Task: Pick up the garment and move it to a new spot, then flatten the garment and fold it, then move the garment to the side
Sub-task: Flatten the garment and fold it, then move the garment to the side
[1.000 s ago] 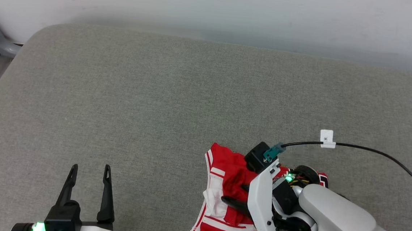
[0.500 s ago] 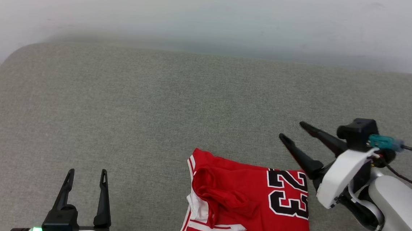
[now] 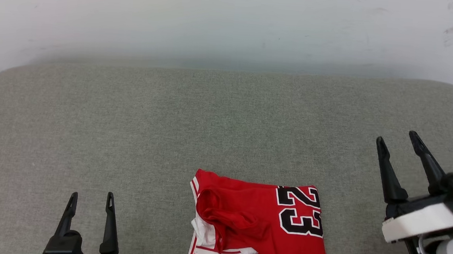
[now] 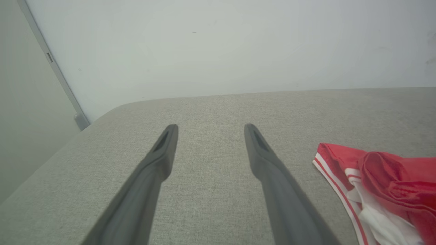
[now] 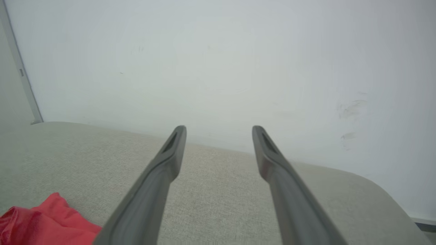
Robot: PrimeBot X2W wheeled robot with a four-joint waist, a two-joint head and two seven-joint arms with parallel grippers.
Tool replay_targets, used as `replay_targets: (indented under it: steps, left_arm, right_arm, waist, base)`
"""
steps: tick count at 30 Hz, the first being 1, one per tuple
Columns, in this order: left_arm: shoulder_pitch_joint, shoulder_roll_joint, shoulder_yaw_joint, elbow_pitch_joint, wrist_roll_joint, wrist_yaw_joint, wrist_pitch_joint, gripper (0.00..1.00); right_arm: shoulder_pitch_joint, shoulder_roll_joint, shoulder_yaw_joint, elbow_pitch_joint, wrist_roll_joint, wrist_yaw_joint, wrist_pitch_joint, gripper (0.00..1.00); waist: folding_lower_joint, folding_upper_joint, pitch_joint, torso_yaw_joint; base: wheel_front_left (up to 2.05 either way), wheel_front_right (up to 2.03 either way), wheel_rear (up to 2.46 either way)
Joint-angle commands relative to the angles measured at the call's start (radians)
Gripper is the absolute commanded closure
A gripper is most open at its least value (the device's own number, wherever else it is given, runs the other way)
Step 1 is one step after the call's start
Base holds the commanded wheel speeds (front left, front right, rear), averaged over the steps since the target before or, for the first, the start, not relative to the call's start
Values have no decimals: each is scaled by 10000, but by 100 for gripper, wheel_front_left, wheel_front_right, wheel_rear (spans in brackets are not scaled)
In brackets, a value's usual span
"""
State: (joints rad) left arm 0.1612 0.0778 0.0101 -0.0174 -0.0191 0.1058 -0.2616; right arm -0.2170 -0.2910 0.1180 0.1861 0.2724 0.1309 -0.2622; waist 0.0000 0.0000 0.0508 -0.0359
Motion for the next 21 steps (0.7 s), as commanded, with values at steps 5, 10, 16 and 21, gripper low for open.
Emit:
replay_targets:
  steps: [5, 10, 16, 21]
  left_arm:
    - [161, 9, 4, -32, 54, -65, -45, 0]
    - [201, 32, -22, -29, 61, -88, -45, 0]
    - [327, 29, -88, 50, 24, -166, -45, 0]
    - [404, 30, -94, 40, -11, -211, -45, 0]
  right_arm:
    - [1487, 1144, -1289, -1568, -1107, -7, -19, 0]
    - [2556, 1876, -1736, -2478, -1579, -7, -21, 0]
    - [3264, 2189, -1809, -2604, -1669, -7, -22, 0]
    - [3470, 2297, -1874, -2554, -1698, -7, -22, 0]
  waist:
    - [0, 0, -81, -26]
    - [0, 0, -181, -20]
    - [0, 0, -345, 7]
    - [0, 0, -437, 38]
  base:
    - [0, 0, 0]
    - [0, 0, 0]
    - [0, 0, 0]
    - [0, 0, 0]
